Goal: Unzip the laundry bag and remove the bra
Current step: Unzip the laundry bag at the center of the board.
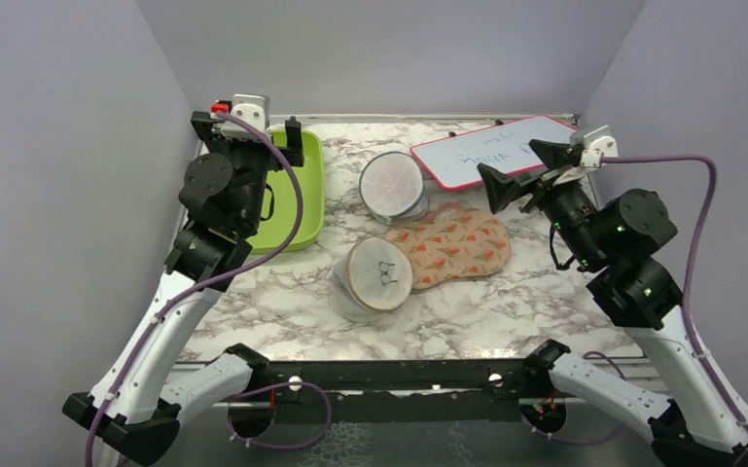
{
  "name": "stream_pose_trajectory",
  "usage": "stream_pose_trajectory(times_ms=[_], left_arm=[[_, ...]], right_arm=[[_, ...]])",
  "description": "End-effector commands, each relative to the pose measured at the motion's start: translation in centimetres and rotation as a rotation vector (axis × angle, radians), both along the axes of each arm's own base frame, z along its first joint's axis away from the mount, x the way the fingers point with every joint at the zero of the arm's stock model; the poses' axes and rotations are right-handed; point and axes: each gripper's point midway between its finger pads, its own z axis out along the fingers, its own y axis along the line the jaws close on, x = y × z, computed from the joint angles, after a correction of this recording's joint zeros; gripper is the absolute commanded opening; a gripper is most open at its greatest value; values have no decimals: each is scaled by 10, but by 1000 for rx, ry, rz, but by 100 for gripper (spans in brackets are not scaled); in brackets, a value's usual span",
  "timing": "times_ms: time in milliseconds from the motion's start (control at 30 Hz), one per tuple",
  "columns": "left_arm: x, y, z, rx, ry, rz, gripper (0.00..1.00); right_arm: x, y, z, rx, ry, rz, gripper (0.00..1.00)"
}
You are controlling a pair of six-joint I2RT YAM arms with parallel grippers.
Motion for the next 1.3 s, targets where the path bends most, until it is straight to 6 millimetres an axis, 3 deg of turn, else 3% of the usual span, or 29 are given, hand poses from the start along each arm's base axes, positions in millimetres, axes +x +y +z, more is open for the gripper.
stream_pose_trajectory(times_ms=[0, 133, 367, 633, 900, 1100, 1267], left_arm=[[13, -22, -32, -60, 63, -113, 99], [25, -35, -79, -81, 176, -170, 99], [35, -58, -174, -113, 461, -262, 99], [18, -85, -259, -184, 758, -394, 99], [-17, -112, -303, -279, 977, -555, 99], [-43, -128, -321, -307, 1079, -659, 95], [-52, -141, -325, -299, 1118, -724, 87]], right_arm=[[6, 17, -20, 37, 40, -7, 100], [8, 43, -47, 1, 83, 41, 100], [18, 89, -118, -43, 259, 61, 100], [24, 136, -195, -128, 470, 105, 100], [17, 167, -261, -126, 687, 314, 100], [5, 158, -298, -120, 812, 391, 99], [-9, 154, -321, -103, 888, 443, 96]])
